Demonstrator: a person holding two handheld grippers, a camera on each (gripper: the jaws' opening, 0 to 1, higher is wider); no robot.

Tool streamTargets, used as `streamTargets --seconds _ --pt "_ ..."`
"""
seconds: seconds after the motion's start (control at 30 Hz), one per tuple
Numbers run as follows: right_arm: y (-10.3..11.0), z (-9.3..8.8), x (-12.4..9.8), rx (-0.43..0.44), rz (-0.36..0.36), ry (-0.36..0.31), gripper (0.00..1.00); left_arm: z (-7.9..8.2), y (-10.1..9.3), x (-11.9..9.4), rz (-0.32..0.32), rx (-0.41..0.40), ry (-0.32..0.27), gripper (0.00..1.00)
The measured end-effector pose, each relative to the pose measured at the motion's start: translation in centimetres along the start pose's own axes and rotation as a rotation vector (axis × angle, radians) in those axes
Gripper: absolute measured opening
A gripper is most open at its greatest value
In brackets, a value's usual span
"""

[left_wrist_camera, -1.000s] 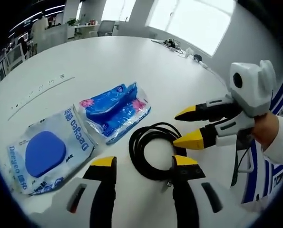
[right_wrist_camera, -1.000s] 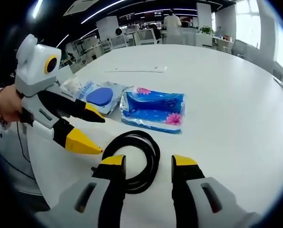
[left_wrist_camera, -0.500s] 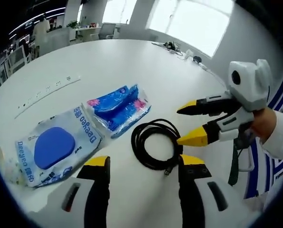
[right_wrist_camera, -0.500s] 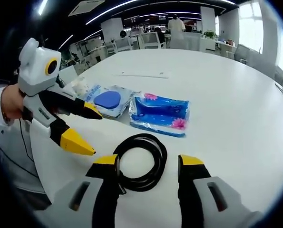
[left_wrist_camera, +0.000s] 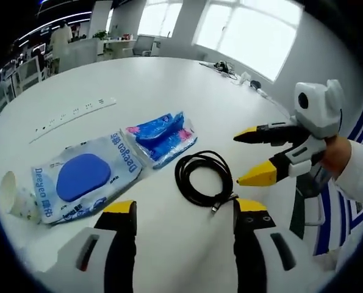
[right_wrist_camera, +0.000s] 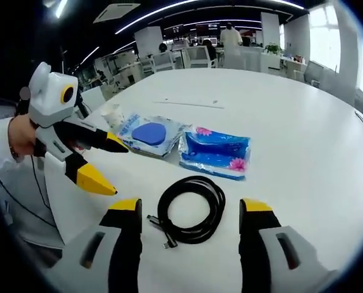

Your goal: Arrange the tabletop items into an orderly group along one side of the table until the central work area is clear of visible clutter.

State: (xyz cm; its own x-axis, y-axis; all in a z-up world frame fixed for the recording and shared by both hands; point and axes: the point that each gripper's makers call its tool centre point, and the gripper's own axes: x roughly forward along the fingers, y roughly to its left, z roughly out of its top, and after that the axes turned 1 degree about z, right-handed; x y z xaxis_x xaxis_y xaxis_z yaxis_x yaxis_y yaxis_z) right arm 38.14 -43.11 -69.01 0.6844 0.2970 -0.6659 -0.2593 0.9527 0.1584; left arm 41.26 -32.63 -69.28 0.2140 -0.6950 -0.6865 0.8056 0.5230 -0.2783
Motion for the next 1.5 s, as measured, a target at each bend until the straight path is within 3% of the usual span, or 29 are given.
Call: streamTargets --seconds 0.33,0.87,1.5 --pt "1.5 1.1 -1.1 0.0 0.006 -0.029 0.75 -0.3 1.2 -3.5 0.006 -0.044 -0.045 0.69" --pt "6.1 2.7 -2.1 -0.019 0.028 -0.054 0.76 -2.2 3.1 -9.9 0.034 -0.071 -0.108 0.73" --pt "12.9 5.0 -0.3 -0.064 0.092 -0.074 0.75 -5.3 6.8 -17.7 0.08 -0.132 -0.164 0.75"
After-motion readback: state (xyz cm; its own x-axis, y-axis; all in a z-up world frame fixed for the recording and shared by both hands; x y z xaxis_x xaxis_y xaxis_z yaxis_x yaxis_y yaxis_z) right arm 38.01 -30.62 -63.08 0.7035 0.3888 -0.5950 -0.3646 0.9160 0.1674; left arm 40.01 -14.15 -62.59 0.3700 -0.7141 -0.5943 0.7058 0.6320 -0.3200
